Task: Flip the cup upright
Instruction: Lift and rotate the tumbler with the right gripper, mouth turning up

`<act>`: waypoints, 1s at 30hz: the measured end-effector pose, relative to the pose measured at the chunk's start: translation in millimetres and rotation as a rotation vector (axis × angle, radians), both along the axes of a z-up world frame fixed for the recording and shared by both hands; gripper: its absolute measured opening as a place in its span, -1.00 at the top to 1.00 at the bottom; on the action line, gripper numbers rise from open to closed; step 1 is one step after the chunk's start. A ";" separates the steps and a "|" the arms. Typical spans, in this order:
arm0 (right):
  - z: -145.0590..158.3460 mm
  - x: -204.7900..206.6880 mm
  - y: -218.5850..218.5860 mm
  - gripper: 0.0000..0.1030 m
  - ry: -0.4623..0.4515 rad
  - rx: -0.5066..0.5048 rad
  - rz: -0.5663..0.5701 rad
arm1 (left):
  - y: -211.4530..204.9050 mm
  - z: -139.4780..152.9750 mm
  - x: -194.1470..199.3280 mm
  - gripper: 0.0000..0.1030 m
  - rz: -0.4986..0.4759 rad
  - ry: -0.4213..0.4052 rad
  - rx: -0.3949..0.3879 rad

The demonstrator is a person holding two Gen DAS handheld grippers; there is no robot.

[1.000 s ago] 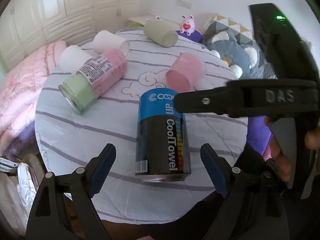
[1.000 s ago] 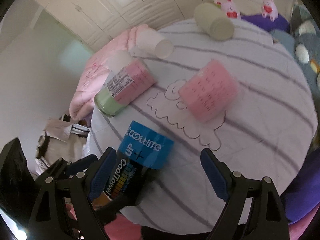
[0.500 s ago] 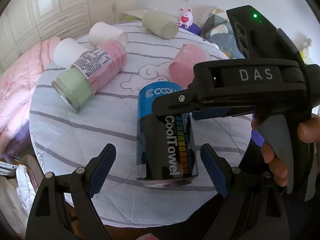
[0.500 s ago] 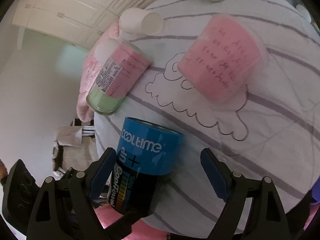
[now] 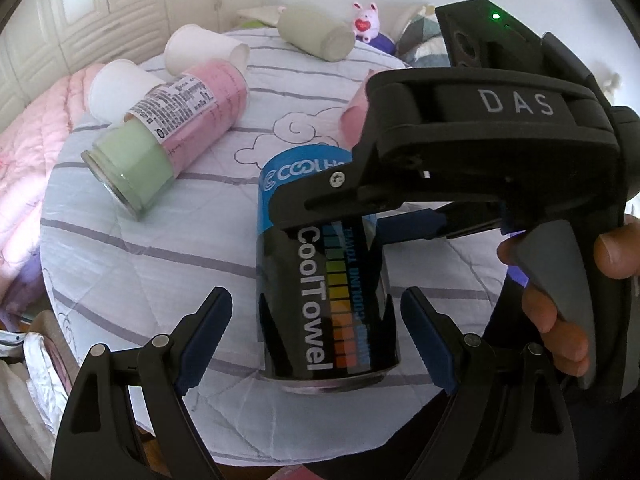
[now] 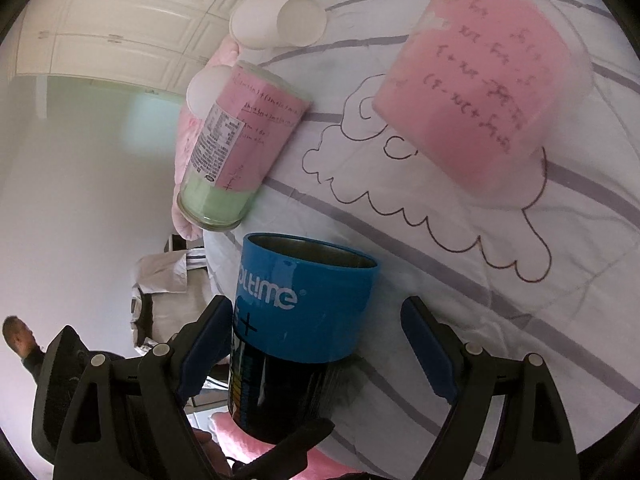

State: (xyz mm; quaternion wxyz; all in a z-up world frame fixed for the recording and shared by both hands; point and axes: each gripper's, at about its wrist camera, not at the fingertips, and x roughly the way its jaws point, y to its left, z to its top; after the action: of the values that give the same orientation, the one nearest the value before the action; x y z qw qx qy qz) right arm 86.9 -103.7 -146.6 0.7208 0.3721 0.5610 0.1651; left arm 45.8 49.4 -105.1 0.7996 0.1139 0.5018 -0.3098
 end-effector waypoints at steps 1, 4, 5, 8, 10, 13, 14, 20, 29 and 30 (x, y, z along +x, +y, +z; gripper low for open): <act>-0.5 1.2 0.6 -0.69 0.001 0.002 0.000 | -0.5 -0.6 0.5 -0.71 -0.005 0.005 -0.004; 0.4 2.2 0.5 -0.69 -0.012 0.000 0.009 | -3.1 -2.3 4.6 -0.71 -0.008 0.016 -0.015; 1.2 1.7 0.7 -0.69 -0.020 -0.002 0.014 | -2.0 -2.7 4.5 -0.71 -0.006 0.015 -0.013; 4.7 -0.1 -0.2 -0.58 -0.043 0.002 0.023 | -1.7 -1.1 5.1 -0.71 -0.005 0.011 -0.023; 7.1 -1.8 -2.4 -0.54 -0.055 0.003 0.030 | -1.3 -0.4 5.3 -0.71 -0.006 0.011 -0.028; 13.9 -4.1 -4.8 -0.45 -0.091 -0.027 0.036 | -0.7 2.3 7.7 -0.71 -0.006 0.008 -0.030; 16.4 -4.8 -5.7 -0.40 -0.104 -0.031 0.038 | -0.5 2.5 9.4 -0.71 -0.004 0.007 -0.029; 11.1 -1.9 -9.9 -0.40 -0.072 0.014 0.047 | -1.3 1.8 14.8 -0.71 -0.004 0.013 -0.027; 20.6 -3.5 -5.1 -0.38 -0.153 -0.030 0.083 | 2.7 4.9 10.4 -0.71 -0.003 0.012 -0.033; 24.5 -3.9 -4.1 -0.38 -0.174 -0.050 0.087 | -0.2 4.8 13.5 -0.71 -0.003 0.012 -0.037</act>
State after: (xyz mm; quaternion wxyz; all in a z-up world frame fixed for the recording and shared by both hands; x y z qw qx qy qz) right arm 83.0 -107.8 -122.1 0.7679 0.3134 0.5160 0.2139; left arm 59.2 49.2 -100.3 0.7980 0.0981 0.5005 -0.3210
